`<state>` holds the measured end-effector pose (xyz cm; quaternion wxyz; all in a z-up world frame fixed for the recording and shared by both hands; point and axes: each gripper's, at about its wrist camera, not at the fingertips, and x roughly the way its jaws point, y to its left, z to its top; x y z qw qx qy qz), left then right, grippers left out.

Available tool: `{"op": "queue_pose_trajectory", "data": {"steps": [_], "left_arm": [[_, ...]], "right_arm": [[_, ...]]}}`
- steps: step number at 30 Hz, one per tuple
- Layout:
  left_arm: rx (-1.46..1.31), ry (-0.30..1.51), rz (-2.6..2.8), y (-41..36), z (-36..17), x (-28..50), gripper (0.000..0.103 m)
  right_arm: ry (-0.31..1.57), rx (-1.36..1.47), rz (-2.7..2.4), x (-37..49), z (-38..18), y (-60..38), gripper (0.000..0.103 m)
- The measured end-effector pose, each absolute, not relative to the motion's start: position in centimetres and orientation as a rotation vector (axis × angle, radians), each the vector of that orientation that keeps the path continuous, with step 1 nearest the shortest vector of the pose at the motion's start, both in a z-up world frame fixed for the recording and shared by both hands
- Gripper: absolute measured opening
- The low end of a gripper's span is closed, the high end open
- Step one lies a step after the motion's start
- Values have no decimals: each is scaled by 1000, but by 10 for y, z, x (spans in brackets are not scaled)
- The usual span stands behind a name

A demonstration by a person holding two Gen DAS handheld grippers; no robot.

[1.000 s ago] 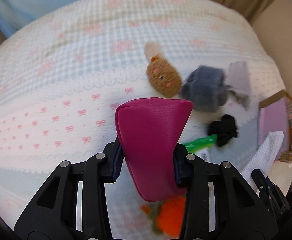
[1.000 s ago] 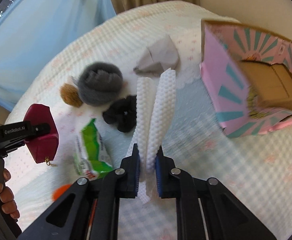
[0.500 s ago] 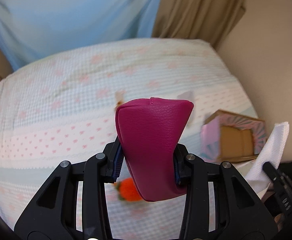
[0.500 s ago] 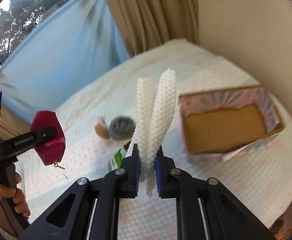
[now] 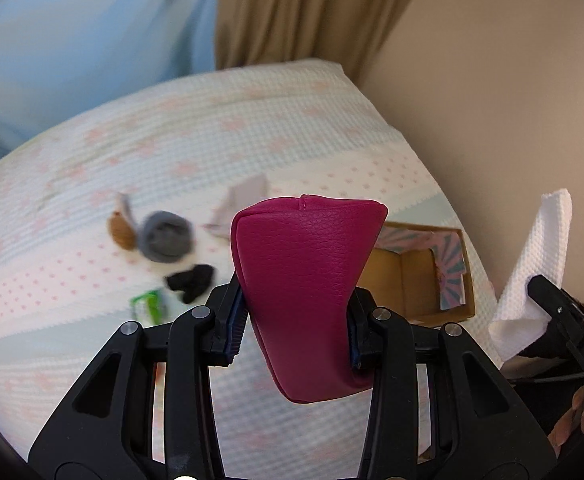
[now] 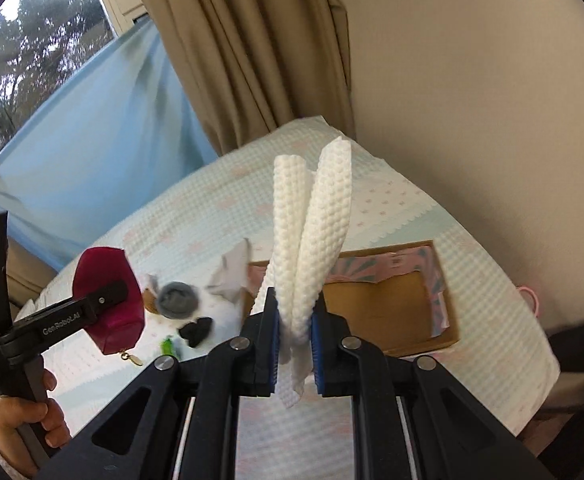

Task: Organize soft objects
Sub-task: 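Carry the magenta pouch and white wipe into the box and open both tools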

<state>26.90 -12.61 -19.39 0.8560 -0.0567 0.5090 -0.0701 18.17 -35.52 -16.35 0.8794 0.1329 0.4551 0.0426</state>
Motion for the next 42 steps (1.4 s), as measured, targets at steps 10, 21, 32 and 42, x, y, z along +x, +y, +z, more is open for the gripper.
{"op": "queue_pose_trajectory", "data": {"steps": [10, 21, 32, 42], "left_arm": [[-69, 1224, -134, -217, -287, 307, 35], [72, 1397, -160, -255, -383, 345, 35], [143, 1414, -179, -261, -401, 342, 103], [201, 1404, -173, -256, -393, 337, 103]], "right_arm": [[1189, 291, 164, 243, -258, -428, 12], [1391, 332, 195, 296, -357, -432, 12], [1474, 338, 186, 313, -393, -420, 39], [1427, 315, 212, 315, -391, -413, 103]]}}
